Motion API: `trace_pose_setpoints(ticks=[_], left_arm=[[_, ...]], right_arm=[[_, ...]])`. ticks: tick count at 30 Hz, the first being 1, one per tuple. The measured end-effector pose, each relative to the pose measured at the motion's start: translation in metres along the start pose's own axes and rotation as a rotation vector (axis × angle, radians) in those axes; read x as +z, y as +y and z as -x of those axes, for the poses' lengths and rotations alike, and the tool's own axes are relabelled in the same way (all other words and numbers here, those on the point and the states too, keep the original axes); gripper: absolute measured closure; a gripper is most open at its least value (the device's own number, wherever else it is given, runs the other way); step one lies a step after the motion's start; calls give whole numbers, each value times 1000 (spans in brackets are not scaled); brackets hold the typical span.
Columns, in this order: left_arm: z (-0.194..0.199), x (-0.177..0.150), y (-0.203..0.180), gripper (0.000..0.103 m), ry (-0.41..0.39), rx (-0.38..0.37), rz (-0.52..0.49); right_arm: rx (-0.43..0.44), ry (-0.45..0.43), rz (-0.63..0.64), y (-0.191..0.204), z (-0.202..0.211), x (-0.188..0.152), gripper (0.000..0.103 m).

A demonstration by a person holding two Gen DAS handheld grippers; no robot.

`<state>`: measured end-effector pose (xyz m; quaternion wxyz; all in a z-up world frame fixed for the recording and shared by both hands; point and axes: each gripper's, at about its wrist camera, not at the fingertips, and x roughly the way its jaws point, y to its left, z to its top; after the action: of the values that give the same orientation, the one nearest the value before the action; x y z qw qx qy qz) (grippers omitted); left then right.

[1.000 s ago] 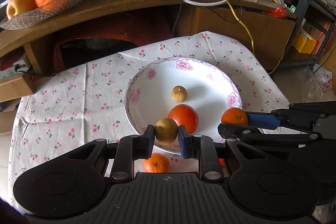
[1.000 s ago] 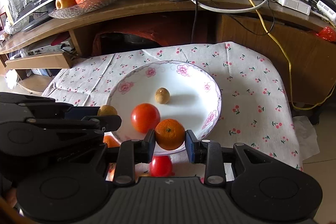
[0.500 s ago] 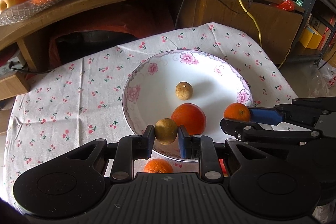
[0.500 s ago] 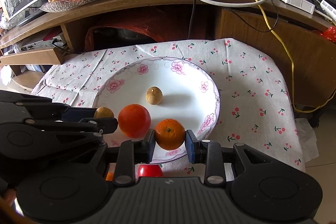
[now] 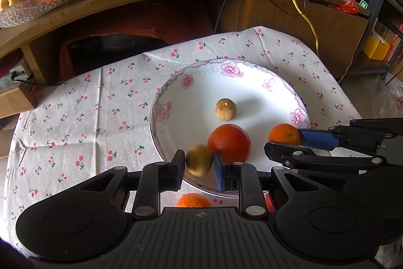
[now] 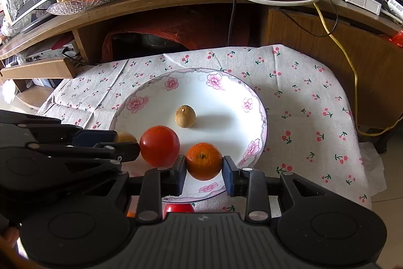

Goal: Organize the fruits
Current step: 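Open the right tool to drop the tangerine while the left tool releases the kiwi into the bowl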

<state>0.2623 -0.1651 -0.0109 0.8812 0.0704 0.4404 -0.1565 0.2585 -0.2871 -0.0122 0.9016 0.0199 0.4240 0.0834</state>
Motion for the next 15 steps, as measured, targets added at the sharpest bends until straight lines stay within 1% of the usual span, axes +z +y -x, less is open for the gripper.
trace_pose_setpoints(ticks=[4,7,15], left_arm=[[-1,0,1,67,2,-4,7],[0,1,1,66,1,-5,9],[9,5,3,60,-29,-19,24]], right_arm=[[-5,-2,-3,-1,0,0,71],[-10,-2,-3,-1,0,0,71],[-14,-28,-13,-4,4,2,71]])
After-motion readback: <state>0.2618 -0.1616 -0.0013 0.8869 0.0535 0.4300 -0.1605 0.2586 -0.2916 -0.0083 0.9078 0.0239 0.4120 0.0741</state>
